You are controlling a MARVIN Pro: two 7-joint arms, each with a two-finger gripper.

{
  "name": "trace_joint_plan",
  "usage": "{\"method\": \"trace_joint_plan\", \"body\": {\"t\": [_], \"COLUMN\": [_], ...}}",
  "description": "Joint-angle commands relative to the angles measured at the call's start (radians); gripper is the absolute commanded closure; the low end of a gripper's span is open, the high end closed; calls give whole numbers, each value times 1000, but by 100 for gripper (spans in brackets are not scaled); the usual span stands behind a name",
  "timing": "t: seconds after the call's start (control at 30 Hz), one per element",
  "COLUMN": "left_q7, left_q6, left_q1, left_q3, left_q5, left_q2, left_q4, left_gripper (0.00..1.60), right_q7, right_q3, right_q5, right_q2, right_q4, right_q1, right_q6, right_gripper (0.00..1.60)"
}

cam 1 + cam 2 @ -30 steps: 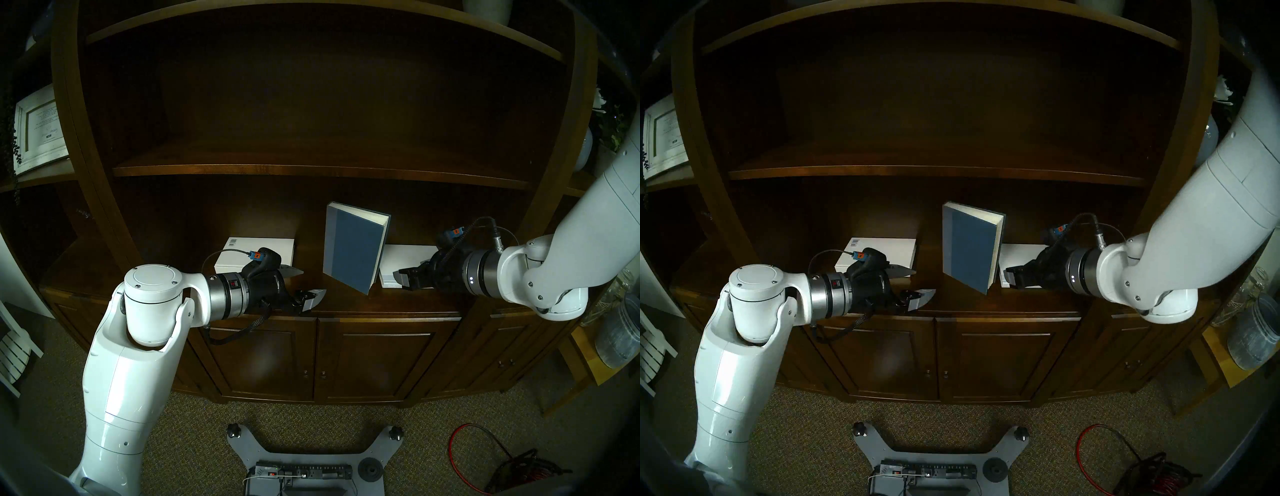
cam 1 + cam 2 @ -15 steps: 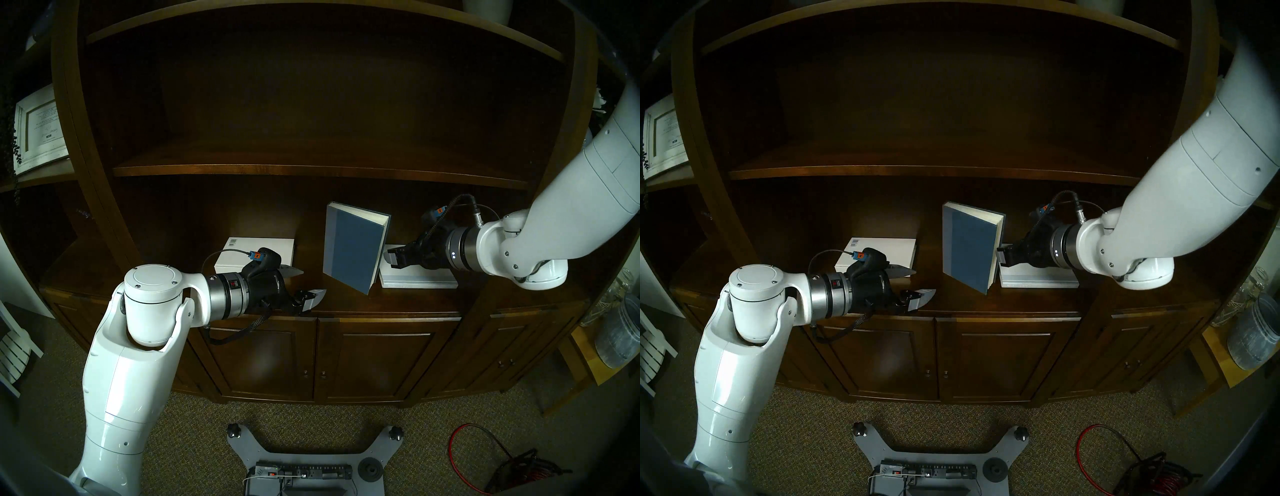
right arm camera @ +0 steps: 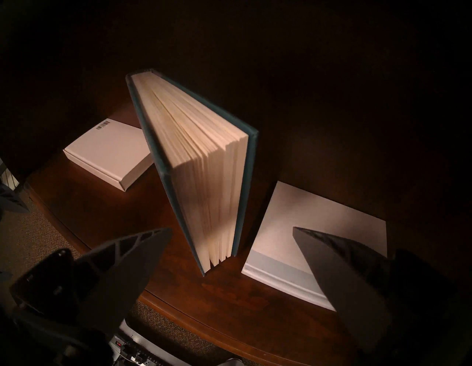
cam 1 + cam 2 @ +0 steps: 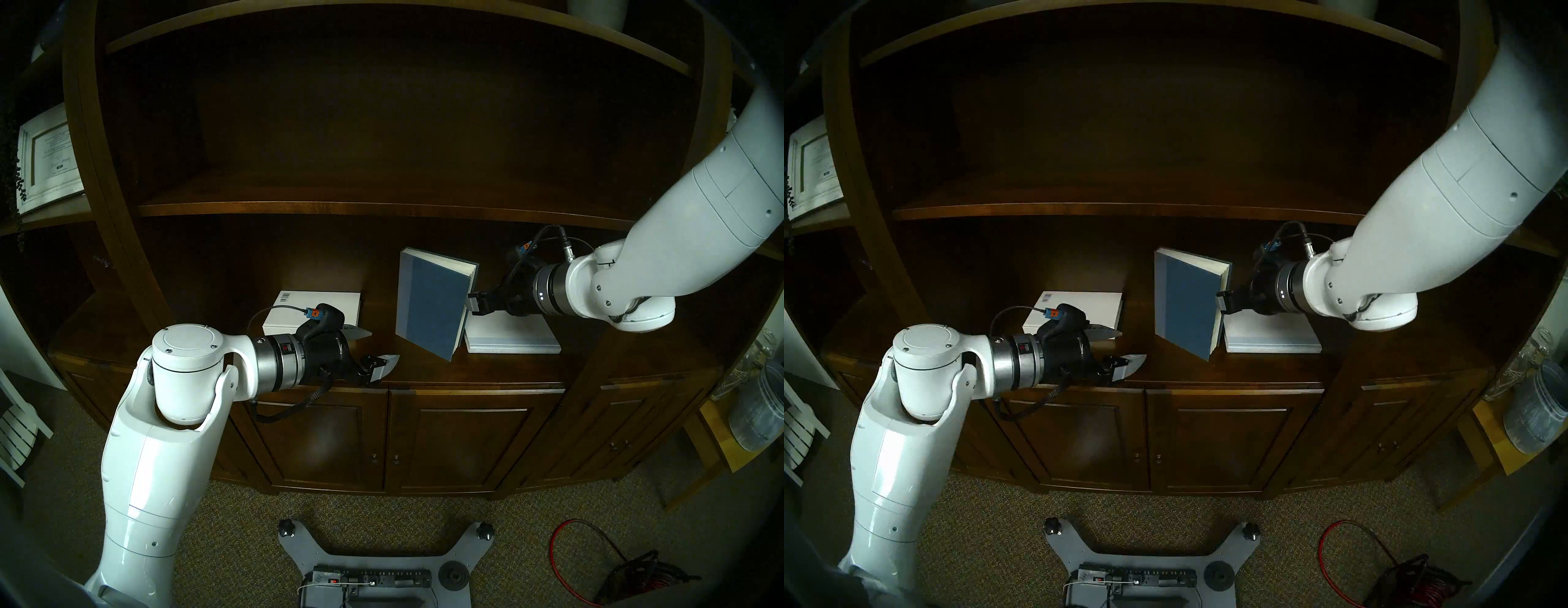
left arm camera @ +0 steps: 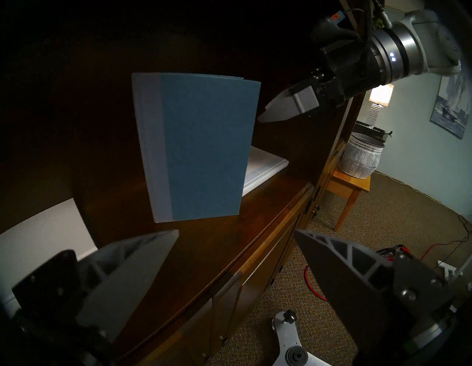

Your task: Close the books and align them horizontally on the shelf

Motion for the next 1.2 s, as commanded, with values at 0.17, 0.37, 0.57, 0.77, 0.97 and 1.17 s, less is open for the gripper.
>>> {"method": "trace_joint_plan", "body": {"t": [0.17,0.37,0.57,0.77,0.97,1.17], "left_q7": [0,0,0,0,0,0], "left_q6": [-2,-2,-2,-2,-2,-2], "left_q1": [-21,-21,-21,-21,-21,-21], "left_q3": [-2,-2,-2,-2,-2,-2], "left_q5": [-1,-1,-1,-1,-1,-1], "left_q2": [-1,-1,-1,-1,-1,-1], "left_q4": [-21,-21,-21,-21,-21,-21], "left_gripper": [0,0,0,0,0,0], "right_q7": [36,54,13,-17,-101,-159], "right_q3": [13,3,42,68,89,98], "right_q5": [7,4,44,74,110,130], "right_q2": [10,11,3,0,-33,-55], "right_q4": [72,77,99,121,143,183], "right_q1": [3,21,-16,-26,-56,-106], "right_q6": [30,50,25,22,-1,-12], "right_gripper": [0,0,0,0,0,0]}}
